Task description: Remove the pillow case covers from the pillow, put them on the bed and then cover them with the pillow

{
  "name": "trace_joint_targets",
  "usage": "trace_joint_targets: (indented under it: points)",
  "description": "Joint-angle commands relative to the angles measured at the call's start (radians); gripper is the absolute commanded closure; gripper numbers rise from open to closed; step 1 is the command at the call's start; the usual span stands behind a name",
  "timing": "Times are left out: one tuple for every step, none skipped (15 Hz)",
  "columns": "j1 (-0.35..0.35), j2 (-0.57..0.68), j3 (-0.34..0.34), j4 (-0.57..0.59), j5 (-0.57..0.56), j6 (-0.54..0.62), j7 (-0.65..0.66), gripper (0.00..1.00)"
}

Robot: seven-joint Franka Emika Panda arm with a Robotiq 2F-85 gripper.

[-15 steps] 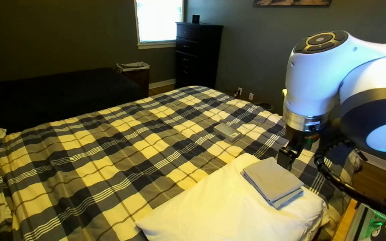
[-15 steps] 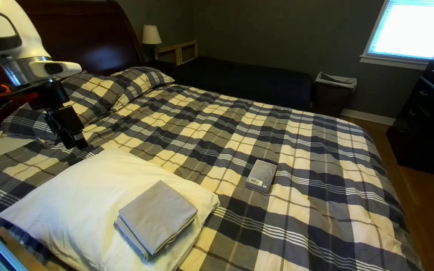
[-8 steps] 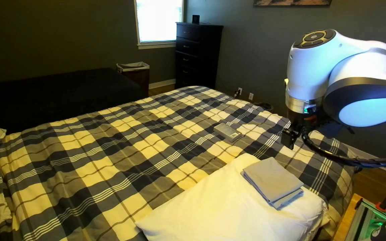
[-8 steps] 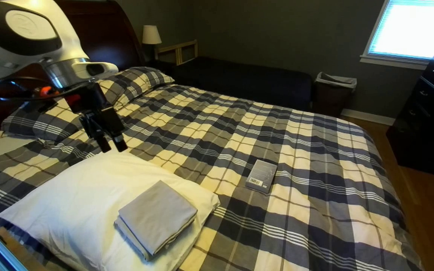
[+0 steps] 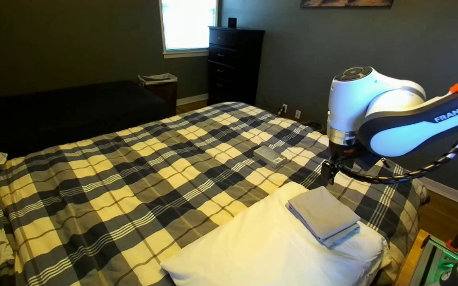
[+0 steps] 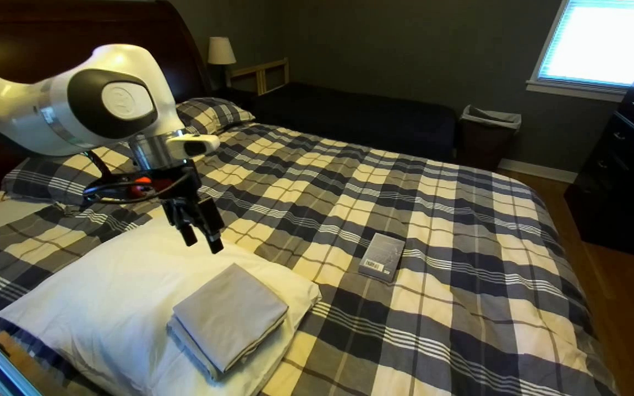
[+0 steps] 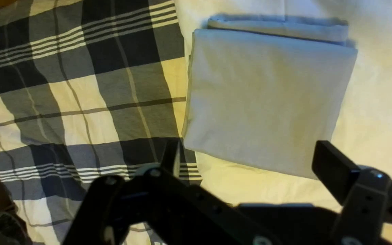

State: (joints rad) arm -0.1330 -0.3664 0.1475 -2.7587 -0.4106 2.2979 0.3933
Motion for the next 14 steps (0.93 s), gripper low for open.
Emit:
trace_joint_targets:
  points:
    - [-0.011,0.158,0.004,0.000,-0.059,0.106,0.086,0.00]
    - [-0.009,0.195,0.005,-0.001,-0.078,0.127,0.110,0.00]
    - [-0.005,0.228,0.001,-0.001,-0.096,0.144,0.134,0.00]
    - [-0.001,0.262,-0.003,-0.001,-0.115,0.162,0.161,0.00]
    - [0.021,0.188,-0.023,-0.001,-0.070,0.113,0.100,0.00]
    - [0.026,0.214,-0.028,0.001,-0.076,0.119,0.109,0.00]
    - [0.029,0.220,-0.031,0.006,-0.075,0.120,0.109,0.00]
    - [0.030,0.217,-0.032,0.009,-0.075,0.120,0.108,0.00]
    - [0.029,0.211,-0.032,0.009,-0.075,0.120,0.108,0.00]
    - [0.029,0.207,-0.031,0.009,-0.075,0.120,0.108,0.00]
    - [0.028,0.205,-0.031,0.009,-0.075,0.120,0.108,0.00]
    - [0.020,0.234,-0.032,0.014,-0.095,0.134,0.131,0.00]
    - [0.010,0.263,-0.029,0.017,-0.131,0.158,0.171,0.00]
    - [0.008,0.288,-0.030,0.018,-0.152,0.183,0.196,0.00]
